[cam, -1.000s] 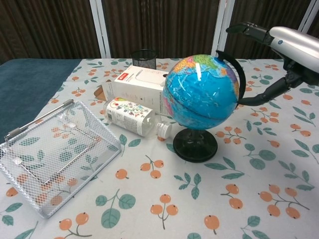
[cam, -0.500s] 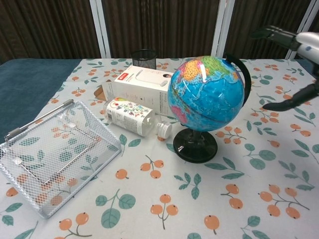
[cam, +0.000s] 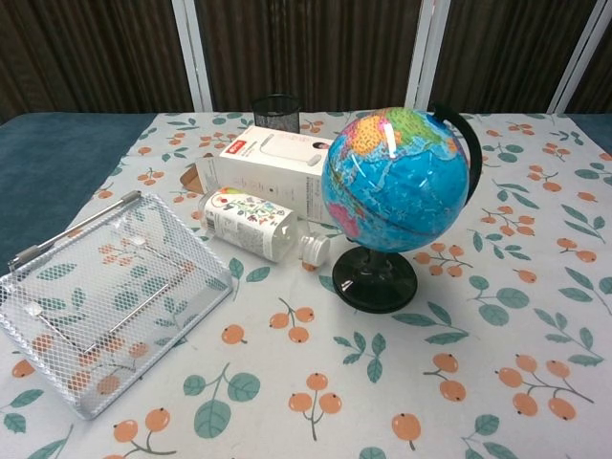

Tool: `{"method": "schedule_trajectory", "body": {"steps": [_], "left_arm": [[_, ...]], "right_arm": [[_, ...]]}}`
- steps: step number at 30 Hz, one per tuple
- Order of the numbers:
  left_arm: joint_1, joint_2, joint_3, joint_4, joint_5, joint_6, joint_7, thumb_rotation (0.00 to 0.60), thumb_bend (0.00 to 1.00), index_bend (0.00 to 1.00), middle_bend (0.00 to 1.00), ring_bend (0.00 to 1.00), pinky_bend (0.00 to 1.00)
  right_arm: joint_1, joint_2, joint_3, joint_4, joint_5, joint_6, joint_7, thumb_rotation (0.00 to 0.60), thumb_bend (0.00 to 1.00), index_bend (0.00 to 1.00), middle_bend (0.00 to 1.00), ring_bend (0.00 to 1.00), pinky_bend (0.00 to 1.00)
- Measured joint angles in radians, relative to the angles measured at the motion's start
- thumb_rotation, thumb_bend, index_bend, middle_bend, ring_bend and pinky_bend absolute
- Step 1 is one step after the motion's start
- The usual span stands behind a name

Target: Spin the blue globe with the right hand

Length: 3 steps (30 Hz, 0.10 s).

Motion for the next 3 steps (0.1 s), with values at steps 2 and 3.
{"method": "schedule_trajectory", "body": {"steps": [2, 3], "left_arm": [[-0.002, -0.001, 0.0, -0.001, 0.003, 0.0, -0.002, 0.6, 0.42, 0.0, 0.0, 0.0, 0.04], [-0.003, -0.002, 0.0, 0.001, 0.004, -0.001, 0.0, 0.6, 0.42, 0.0, 0.0, 0.0, 0.04]], "right_arm": [[-0.01, 0.0, 0.002, 0.007, -0.01, 0.012, -0.002, 0.6, 0.16, 0.0, 0.0, 0.0, 0.0], [-0.015, 0.002, 0.002, 0.008, -0.016, 0.025, -0.003, 0.6, 0.16, 0.0, 0.0, 0.0, 0.0]]}}
